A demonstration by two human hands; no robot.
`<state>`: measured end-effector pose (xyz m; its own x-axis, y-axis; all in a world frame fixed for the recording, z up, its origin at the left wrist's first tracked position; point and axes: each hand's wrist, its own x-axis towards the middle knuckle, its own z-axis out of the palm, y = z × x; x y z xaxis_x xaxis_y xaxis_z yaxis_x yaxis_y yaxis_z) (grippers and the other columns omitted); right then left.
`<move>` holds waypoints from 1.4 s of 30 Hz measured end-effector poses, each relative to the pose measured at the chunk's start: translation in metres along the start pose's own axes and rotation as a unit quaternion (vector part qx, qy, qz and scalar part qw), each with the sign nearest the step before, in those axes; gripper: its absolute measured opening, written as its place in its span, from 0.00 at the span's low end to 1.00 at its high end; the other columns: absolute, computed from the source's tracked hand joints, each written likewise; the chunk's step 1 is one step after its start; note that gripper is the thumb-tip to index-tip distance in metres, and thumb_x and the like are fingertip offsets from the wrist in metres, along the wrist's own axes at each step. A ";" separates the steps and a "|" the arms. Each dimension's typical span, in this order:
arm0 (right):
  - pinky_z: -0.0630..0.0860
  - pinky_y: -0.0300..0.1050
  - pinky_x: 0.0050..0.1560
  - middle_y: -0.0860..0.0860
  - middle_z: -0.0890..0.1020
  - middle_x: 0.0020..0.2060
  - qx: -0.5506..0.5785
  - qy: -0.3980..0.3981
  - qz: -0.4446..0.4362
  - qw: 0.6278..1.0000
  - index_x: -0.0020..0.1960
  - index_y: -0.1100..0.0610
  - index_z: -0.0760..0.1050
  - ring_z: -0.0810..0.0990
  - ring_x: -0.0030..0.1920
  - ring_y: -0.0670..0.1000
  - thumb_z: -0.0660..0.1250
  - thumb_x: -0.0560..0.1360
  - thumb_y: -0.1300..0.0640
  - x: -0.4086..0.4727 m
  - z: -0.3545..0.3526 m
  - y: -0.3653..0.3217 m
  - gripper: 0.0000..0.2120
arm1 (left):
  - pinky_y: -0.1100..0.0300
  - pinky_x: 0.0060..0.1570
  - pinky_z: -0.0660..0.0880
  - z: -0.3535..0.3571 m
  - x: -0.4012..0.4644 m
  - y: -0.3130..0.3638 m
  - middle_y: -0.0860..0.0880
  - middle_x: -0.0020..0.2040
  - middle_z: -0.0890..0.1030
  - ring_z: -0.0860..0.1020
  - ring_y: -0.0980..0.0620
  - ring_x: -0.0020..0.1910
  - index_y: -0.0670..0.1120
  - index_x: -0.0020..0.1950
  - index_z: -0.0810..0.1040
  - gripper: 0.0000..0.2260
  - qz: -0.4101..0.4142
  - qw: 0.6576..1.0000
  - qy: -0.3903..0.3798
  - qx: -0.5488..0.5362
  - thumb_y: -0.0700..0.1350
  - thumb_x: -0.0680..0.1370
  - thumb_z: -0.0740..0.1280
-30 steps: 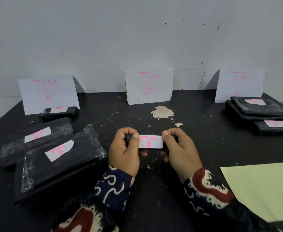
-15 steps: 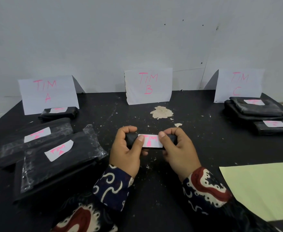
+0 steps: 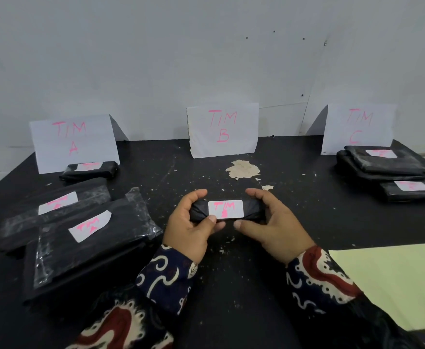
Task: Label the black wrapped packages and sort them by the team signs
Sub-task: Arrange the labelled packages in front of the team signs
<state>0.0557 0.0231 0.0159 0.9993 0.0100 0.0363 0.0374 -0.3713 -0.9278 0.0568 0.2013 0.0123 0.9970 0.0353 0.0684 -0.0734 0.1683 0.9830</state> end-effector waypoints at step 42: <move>0.72 0.55 0.63 0.50 0.79 0.59 -0.429 -0.006 -0.069 0.901 0.57 0.47 0.78 0.72 0.62 0.56 0.73 0.72 0.47 0.192 0.005 -0.008 0.15 | 0.49 0.67 0.64 -0.014 0.037 -0.028 0.52 0.65 0.72 0.67 0.49 0.67 0.55 0.65 0.74 0.29 0.104 0.754 0.014 0.648 0.65 0.71 0.49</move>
<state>0.2471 0.0331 0.0283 0.9854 0.1197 0.1208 0.1500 -0.9462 -0.2868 0.0955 0.2121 -0.0148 0.9647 -0.0479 0.2589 -0.1259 -0.9476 0.2937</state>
